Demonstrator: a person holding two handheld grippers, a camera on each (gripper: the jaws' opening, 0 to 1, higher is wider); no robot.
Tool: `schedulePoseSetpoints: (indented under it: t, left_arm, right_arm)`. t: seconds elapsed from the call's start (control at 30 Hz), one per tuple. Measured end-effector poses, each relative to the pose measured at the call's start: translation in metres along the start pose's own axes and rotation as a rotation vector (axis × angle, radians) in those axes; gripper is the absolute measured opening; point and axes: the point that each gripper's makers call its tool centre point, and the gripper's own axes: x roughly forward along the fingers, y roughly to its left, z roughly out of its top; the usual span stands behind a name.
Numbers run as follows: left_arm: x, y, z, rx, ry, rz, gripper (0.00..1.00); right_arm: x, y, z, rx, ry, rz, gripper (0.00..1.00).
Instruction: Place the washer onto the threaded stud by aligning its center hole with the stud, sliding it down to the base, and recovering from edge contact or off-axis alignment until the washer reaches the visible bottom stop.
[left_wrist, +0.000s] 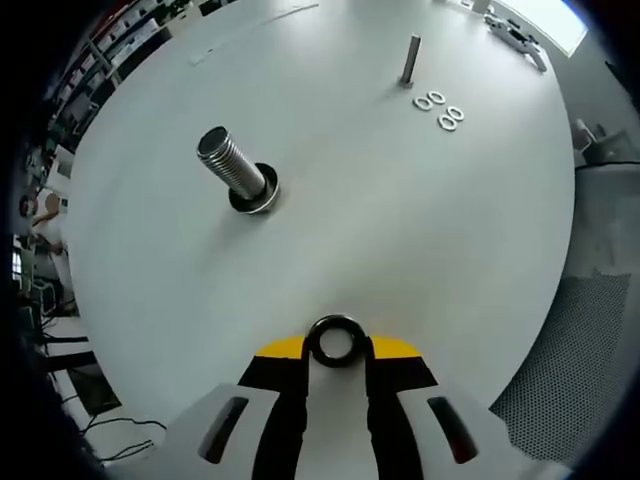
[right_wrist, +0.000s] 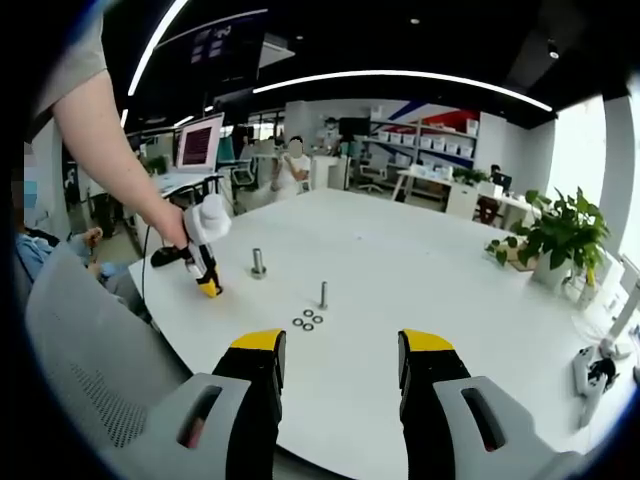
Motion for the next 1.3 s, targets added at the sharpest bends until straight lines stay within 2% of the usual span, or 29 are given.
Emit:
schedulePoseSetpoints:
  t: [0.27, 0.57, 0.8, 1.3]
  left_arm:
    - [0.000, 0.000, 0.008, 0.037, -0.016, 0.010, 0.19]
    - [-0.013, 0.009, 0.024, 0.072, -0.058, 0.033, 0.19]
    - [-0.019, 0.018, 0.033, 0.079, -0.075, 0.048, 0.19]
    - [-0.030, 0.022, 0.050, 0.101, -0.113, 0.061, 0.19]
  right_arm:
    - [0.000, 0.000, 0.000, 0.000, 0.000, 0.000, 0.47]
    - [0.000, 0.000, 0.001, 0.001, -0.001, 0.000, 0.47]
    - [0.000, 0.000, 0.000, 0.000, 0.000, 0.000, 0.47]
    - [0.000, -0.001, 0.000, 0.000, 0.000, -0.004, 0.47]
